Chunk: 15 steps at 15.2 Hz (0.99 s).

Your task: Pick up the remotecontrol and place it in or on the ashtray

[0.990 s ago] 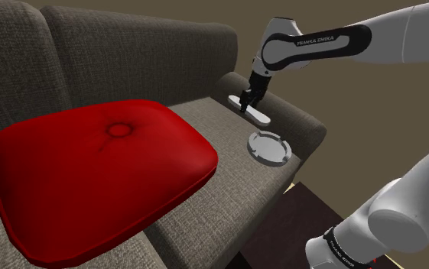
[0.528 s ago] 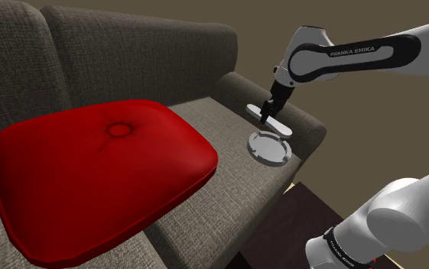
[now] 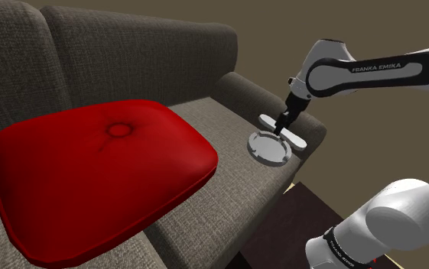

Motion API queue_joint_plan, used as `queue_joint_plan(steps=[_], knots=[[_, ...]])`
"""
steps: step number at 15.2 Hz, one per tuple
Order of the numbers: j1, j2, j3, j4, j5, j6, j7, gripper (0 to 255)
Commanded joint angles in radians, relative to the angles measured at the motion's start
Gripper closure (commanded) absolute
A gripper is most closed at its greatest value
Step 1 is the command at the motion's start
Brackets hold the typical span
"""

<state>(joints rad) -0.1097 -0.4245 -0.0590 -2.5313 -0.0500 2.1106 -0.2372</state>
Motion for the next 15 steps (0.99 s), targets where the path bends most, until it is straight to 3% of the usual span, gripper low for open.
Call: queue_joint_plan(steps=[1,10,15], knots=[[-0.001,0.005,-0.001,-0.024,-0.001,0.029,0.000,255],[-0.001,0.075,-0.005,-0.095,-0.003,0.170,0.001,255],[-0.002,0.078,-0.005,-0.097,-0.003,0.175,0.001,255]])
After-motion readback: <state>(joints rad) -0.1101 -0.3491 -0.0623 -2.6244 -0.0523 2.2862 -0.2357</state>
